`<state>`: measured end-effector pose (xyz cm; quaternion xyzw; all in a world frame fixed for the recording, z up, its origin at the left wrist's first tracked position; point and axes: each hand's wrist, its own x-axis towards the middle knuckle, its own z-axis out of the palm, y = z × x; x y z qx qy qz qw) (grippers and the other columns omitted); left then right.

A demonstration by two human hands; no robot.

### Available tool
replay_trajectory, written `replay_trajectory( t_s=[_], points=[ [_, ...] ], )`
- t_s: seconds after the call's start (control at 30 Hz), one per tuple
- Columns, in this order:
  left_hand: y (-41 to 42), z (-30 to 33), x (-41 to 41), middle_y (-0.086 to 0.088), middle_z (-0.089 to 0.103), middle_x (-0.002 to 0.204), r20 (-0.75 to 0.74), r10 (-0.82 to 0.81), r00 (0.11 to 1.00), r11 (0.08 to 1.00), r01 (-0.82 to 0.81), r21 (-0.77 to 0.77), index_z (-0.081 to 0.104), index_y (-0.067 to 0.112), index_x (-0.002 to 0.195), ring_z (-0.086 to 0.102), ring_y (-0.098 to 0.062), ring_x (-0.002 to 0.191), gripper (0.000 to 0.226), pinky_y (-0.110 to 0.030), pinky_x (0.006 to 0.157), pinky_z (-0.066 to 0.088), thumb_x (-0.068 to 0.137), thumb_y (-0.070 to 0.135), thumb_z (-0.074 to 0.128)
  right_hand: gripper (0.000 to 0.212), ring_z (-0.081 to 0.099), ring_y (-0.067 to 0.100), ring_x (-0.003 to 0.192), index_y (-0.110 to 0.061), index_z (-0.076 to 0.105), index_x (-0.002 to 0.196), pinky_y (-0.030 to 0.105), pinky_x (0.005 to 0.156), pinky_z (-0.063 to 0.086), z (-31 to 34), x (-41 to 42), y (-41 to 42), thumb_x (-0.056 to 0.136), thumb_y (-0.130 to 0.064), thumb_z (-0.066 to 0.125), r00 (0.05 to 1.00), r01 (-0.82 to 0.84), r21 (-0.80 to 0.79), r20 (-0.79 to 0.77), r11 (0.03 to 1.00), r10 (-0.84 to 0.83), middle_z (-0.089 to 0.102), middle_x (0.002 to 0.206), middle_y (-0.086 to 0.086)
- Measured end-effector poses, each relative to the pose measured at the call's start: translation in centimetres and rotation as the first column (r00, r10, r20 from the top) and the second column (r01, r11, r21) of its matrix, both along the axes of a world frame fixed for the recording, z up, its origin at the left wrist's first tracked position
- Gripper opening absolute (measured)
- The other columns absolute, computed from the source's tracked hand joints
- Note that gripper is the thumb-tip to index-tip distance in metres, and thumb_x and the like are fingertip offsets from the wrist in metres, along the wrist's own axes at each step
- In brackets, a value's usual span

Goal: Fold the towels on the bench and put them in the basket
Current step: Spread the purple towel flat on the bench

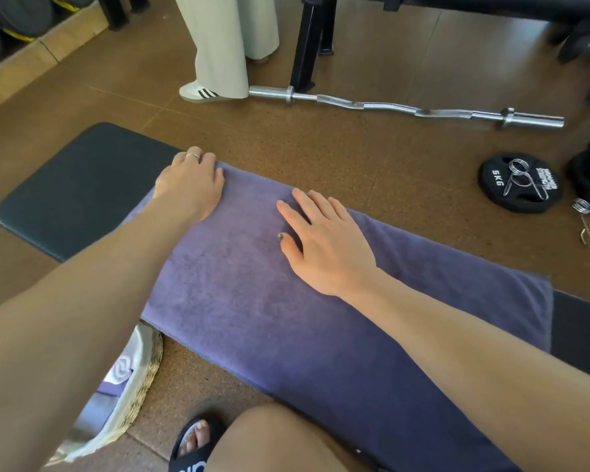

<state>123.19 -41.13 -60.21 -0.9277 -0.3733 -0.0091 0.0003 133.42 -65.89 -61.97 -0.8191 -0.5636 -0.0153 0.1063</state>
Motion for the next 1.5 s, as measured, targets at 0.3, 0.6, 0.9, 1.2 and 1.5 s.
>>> replay_trajectory(
  t_s=[0.3,0.6,0.9,1.2,1.5],
  points=[
    [-0.5,-0.6,-0.4,-0.008,0.037,0.155,-0.008,-0.019,1.000,0.999,0.018,-0.042,0.041,0.008,0.146,0.028,-0.028,0.145,0.055,-0.050,0.117,0.028,0.106,0.040,0.020,0.054,0.041,0.032,0.136,-0.018,0.046,0.147,0.045,0.112,0.032,0.1,0.1,-0.2,0.100,-0.041,0.031,1.000,-0.010,-0.007,0.002,1.000,0.010,0.042,0.154,0.010],
    [-2.6,1.7,2.8,-0.014,0.042,0.152,-0.028,-0.144,0.989,0.979,0.147,0.140,0.042,0.008,0.145,0.032,-0.032,0.145,0.048,-0.049,0.119,0.024,0.104,0.028,0.029,0.056,0.041,0.033,0.135,-0.016,0.046,0.148,0.047,0.112,0.032,-0.4,0.3,-0.1,0.100,-0.041,0.029,1.000,-0.028,0.014,-0.004,1.000,0.028,0.042,0.154,0.012],
    [-5.2,-1.0,-2.0,0.001,0.007,0.169,-0.107,0.008,0.994,0.996,-0.017,-0.084,0.011,0.026,0.161,0.008,-0.027,0.155,0.056,-0.046,0.124,0.008,0.107,0.041,0.018,0.061,0.040,0.032,0.138,-0.016,0.040,0.152,0.047,0.114,0.030,-0.2,1.9,-2.0,0.101,-0.042,0.020,0.999,0.010,-0.067,-0.045,0.998,-0.013,0.041,0.155,0.012],
    [-22.4,1.8,2.2,-0.002,0.002,0.169,-0.089,-0.360,0.928,0.909,0.328,-0.258,0.005,0.031,0.161,0.004,-0.027,0.155,0.062,-0.053,0.123,0.010,0.105,0.050,0.024,0.045,0.062,0.037,0.105,-0.016,0.052,0.125,0.045,0.089,0.047,2.0,7.7,-15.2,0.108,-0.042,0.020,0.911,0.345,-0.276,-0.131,0.897,-0.391,0.065,0.119,0.013],
    [-34.3,2.2,0.9,-0.019,0.016,0.162,-0.124,-0.337,0.933,0.930,0.310,-0.197,0.025,0.014,0.154,0.017,-0.035,0.148,0.073,-0.053,0.117,0.023,0.099,0.062,0.034,0.055,0.058,0.038,0.112,-0.012,0.054,0.127,0.046,0.095,0.041,2.7,10.2,-24.8,0.106,-0.047,0.018,0.783,0.537,-0.352,-0.128,0.766,-0.608,0.062,0.125,0.018]
  ],
)
